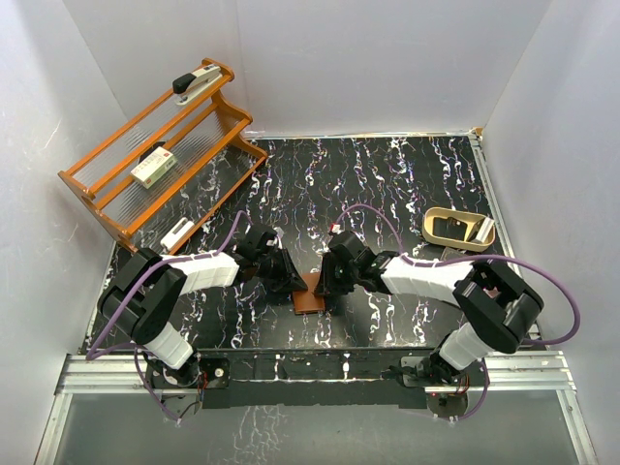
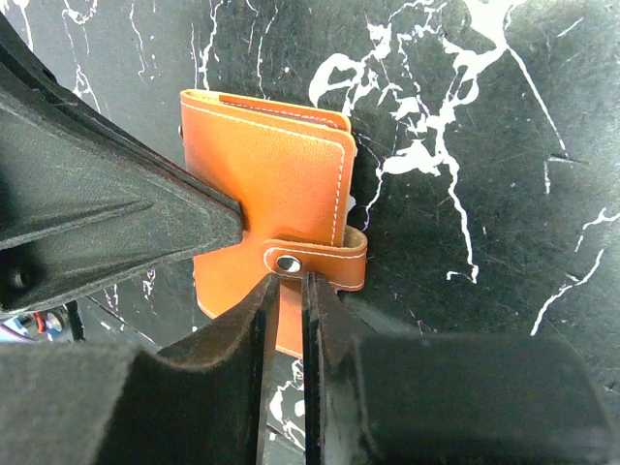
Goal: Put the credit cards into the card holder
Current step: Close the card holder at the center of the board.
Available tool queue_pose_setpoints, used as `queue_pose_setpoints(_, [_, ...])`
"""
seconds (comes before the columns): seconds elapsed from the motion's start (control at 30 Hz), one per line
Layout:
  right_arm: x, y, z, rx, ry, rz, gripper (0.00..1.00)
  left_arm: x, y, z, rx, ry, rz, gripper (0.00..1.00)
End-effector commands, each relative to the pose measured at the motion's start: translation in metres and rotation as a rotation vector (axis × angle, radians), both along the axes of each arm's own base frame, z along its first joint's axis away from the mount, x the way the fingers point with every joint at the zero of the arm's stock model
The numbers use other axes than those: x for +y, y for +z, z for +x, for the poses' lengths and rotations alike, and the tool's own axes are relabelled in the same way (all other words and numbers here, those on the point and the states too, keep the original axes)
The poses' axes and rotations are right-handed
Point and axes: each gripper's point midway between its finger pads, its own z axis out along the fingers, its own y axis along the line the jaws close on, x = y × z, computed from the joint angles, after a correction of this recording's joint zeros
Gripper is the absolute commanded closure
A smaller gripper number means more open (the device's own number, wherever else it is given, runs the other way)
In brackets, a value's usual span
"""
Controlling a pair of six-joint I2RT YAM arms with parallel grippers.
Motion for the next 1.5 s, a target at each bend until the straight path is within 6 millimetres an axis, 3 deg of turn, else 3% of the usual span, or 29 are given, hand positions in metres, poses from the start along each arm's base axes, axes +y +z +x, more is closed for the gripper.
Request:
queue_pose_setpoints(0.0, [0.021, 0.017, 0.012, -0.061, 0.041, 0.062, 0.86, 0.007, -0.011, -0.015, 0.045, -0.022, 0.052, 0.95])
queue_pose_setpoints(0.27, [0.024, 0.026, 0.017, -0.087, 0.044, 0.065, 0.85, 0.008, -0.011, -0.015, 0.046, -0.024, 0.056, 0.94])
queue_pose_setpoints(0.67, [0.020, 0.010, 0.014, -0.057, 0.053, 0.023, 0.89, 0.007, -0.007, -0.013, 0.038, -0.018, 0.054, 0.94])
queue_pose_setpoints(0.83, [0.019, 0.029, 0.014, -0.079, 0.051, 0.036, 0.86, 0.005, 0.004, -0.007, 0.023, -0.016, 0.059, 0.92])
queue_pose_setpoints(1.07, [0.000, 0.050, 0.025, -0.154, -0.014, -0.025, 0.82, 0.010, 0.026, 0.003, -0.020, 0.017, 0.102, 0.91])
queue_pose_setpoints(1.47, [0.008, 0.039, 0.030, -0.135, -0.001, -0.028, 0.82, 0.014, -0.007, -0.009, 0.050, 0.001, 0.123, 0.93])
